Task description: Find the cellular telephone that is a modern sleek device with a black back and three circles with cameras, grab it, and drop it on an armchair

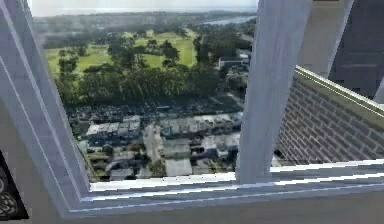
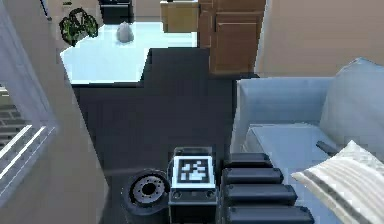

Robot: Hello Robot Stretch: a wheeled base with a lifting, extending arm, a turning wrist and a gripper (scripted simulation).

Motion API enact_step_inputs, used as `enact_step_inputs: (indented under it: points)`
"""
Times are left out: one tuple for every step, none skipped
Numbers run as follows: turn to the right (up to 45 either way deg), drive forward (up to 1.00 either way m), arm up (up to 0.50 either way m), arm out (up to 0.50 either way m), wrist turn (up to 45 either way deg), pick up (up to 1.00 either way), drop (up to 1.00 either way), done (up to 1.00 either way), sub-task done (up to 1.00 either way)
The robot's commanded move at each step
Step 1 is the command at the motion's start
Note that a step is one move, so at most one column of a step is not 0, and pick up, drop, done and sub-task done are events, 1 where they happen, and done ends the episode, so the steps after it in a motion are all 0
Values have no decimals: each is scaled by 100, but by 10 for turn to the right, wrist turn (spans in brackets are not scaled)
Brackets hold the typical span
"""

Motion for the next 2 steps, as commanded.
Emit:
enact_step_inputs:
  points:
    - [450,0,0,0,0,0,0,0,0]
    - [390,0,0,0,0,0,0,0,0]
